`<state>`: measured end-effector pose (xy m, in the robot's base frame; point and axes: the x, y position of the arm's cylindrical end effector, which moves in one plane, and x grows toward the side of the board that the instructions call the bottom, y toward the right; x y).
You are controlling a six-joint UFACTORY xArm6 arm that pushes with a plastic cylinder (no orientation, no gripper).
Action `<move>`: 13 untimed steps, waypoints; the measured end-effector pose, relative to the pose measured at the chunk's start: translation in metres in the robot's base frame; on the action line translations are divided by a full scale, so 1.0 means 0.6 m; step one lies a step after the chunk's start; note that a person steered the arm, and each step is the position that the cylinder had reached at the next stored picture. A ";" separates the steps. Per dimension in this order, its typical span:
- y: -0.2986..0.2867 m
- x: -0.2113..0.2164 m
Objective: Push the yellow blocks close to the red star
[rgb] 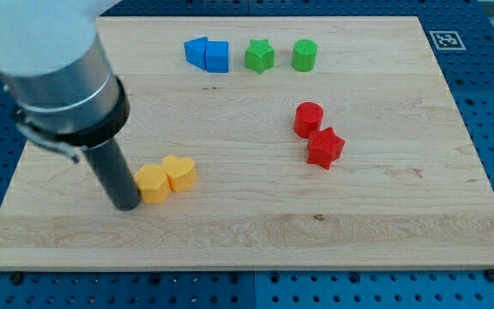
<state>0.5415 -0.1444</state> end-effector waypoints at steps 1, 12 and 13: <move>0.014 -0.028; 0.288 0.011; 0.235 -0.034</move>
<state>0.5209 -0.0033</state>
